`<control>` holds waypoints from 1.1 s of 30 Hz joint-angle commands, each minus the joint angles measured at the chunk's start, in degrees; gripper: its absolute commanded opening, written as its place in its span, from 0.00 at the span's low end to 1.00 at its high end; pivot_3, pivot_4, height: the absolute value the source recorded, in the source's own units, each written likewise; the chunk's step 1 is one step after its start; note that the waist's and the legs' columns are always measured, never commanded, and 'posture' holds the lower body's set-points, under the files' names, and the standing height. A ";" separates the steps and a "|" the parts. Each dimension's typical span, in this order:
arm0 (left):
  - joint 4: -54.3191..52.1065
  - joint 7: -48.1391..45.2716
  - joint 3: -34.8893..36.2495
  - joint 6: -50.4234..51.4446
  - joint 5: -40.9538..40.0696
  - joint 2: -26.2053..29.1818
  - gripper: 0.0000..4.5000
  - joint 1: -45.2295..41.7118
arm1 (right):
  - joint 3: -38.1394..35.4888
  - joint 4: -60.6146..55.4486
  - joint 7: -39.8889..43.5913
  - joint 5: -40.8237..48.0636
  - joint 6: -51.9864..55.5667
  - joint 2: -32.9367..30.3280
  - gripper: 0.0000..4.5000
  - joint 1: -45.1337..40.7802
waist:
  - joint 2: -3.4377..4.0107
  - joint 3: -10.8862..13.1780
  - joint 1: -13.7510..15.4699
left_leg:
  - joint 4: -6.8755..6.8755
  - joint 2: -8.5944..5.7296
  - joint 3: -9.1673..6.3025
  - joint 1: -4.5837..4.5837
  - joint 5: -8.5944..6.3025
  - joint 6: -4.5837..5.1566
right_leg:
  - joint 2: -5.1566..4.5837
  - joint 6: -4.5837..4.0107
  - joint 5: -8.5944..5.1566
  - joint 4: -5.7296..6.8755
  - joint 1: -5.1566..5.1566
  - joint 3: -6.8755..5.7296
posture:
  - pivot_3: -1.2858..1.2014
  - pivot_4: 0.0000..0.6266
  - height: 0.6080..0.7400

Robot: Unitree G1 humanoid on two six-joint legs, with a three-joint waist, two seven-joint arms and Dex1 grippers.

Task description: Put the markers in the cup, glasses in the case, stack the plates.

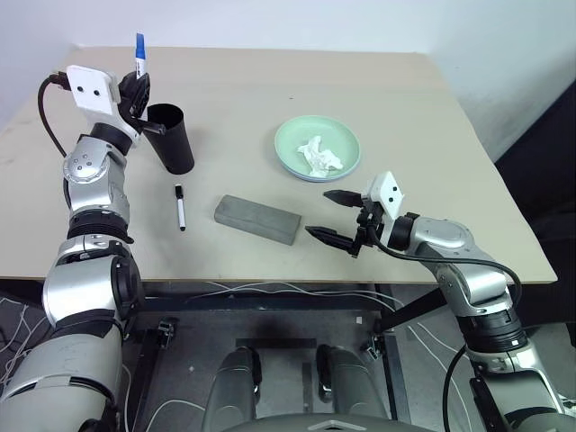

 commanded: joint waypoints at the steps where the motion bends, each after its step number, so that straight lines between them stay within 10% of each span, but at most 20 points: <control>1: 0.71 0.60 0.68 -2.02 -0.04 0.41 0.06 -1.97 | -1.22 -2.05 -0.03 0.01 -1.23 -0.55 1.00 -0.36 | 0.00 0.00 -0.01 | 0.00 0.00 0.00 0.00 0.00 0.00 | 0.00 0.00 0.00 0.00 0.00 0.00 | 0.52 0.24 0.63; 19: 2.84 1.49 0.74 -2.46 -0.17 0.16 0.06 -1.47 | -1.00 -1.27 0.34 -1.71 -3.74 -0.70 1.00 -0.20 | 0.00 0.00 -0.02 | 0.01 0.00 0.00 0.00 0.00 0.00 | 0.00 0.00 0.00 0.02 0.00 0.00 | 0.52 0.24 0.63; 33: 2.47 1.33 1.16 -2.98 -0.43 -0.57 1.00 -1.09 | -0.80 -1.33 0.43 -2.63 -4.90 -0.57 1.00 0.72 | 0.00 0.00 -0.02 | 0.03 0.00 0.00 0.00 0.00 0.01 | 0.00 0.01 0.00 0.05 0.00 0.00 | 0.52 0.24 0.63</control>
